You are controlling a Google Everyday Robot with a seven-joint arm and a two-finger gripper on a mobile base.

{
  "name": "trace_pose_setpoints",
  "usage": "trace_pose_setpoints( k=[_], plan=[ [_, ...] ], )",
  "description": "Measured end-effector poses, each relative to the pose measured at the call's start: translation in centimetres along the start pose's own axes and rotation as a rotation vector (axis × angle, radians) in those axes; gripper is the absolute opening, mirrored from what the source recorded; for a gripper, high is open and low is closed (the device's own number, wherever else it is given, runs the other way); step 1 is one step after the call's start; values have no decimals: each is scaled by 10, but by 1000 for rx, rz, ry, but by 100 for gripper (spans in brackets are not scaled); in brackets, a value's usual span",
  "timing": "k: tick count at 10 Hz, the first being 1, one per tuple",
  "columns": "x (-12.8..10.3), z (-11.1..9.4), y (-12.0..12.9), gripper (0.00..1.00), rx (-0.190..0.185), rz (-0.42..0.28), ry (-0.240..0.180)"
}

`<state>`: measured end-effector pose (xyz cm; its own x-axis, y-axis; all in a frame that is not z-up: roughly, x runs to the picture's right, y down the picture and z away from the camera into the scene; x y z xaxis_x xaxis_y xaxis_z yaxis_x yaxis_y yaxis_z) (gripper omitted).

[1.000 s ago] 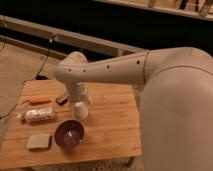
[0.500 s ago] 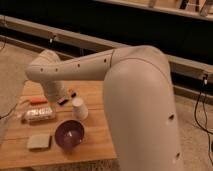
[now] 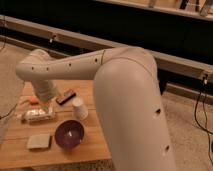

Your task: Place the bottle in the ceramic bowl

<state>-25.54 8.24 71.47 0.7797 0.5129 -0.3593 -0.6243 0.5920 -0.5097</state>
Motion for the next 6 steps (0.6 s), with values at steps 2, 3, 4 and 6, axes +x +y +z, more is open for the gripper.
trace_pose_setpoints(
  k=[2, 3, 4, 6],
  plan=[
    [-4, -2, -8, 65, 16, -37, -55],
    [-15, -8, -16, 65, 51, -112, -125],
    [-25, -14, -18, 65, 82, -187, -172],
    [-46, -23, -3, 65, 122, -377, -246]
  ],
)
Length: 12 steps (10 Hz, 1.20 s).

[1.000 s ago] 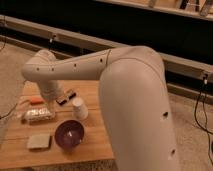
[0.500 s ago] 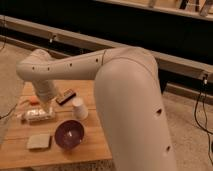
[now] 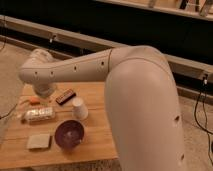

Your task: Place the bottle in the ceramic bowl

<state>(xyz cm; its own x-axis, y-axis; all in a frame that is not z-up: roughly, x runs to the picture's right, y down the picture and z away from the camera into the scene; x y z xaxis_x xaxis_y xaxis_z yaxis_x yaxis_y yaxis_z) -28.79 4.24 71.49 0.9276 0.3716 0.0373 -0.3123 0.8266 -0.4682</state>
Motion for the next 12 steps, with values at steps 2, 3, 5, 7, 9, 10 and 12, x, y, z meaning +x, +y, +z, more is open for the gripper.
trace_pose_setpoints(
  k=[2, 3, 5, 7, 9, 10, 12],
  plan=[
    [-19, -2, 13, 65, 7, -204, -38],
    [-26, 0, 23, 65, -1, -273, -37],
    [-45, 2, 42, 65, -6, -408, -32],
    [-68, 5, 59, 65, -10, -513, -32],
    [-92, 14, 69, 65, -23, -569, -32],
    [-100, 20, 68, 65, -25, -575, -21],
    [-114, 45, 62, 65, -29, -553, 26]
  ],
)
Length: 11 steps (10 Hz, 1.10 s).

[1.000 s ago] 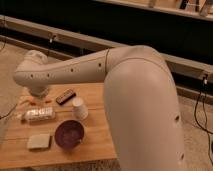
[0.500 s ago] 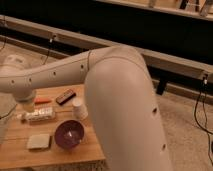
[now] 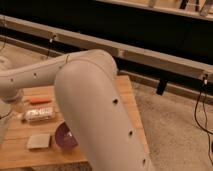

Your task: Place the bottle in the ceramic bowl

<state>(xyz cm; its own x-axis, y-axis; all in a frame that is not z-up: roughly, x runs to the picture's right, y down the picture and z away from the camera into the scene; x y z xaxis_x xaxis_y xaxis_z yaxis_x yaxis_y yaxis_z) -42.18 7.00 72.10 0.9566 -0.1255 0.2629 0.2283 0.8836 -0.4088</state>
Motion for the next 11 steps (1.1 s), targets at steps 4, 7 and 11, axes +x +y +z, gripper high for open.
trace_pose_setpoints(
  k=[4, 7, 11],
  plan=[
    [-2, 47, -5, 65, -42, 46, 32],
    [7, 79, 1, 65, -80, 74, 1],
    [10, 102, 3, 65, -108, 52, -78]
  ],
)
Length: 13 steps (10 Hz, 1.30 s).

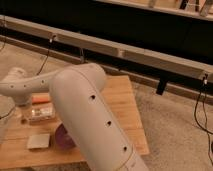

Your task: Place the bottle in the ceramic bowl

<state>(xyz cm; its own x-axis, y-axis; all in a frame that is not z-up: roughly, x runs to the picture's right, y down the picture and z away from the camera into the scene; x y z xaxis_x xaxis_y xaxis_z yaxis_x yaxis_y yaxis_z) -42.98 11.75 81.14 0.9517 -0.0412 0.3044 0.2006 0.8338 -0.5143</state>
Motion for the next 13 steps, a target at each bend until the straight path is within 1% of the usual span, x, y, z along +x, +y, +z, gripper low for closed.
trace_pose_setpoints(
  k=[1, 2, 4, 5, 6, 9, 13],
  plan=[
    [-5, 5, 3, 65, -16, -29, -26],
    [-9, 8, 6, 65, -25, -49, -37],
    [-13, 15, 9, 65, -39, -82, -52],
    [-13, 17, 8, 65, -41, -85, -51],
    [-12, 19, 7, 65, -40, -85, -45],
    [-11, 32, 6, 65, -21, -69, 0],
    [-9, 48, 11, 65, -22, -50, 45]
  ],
)
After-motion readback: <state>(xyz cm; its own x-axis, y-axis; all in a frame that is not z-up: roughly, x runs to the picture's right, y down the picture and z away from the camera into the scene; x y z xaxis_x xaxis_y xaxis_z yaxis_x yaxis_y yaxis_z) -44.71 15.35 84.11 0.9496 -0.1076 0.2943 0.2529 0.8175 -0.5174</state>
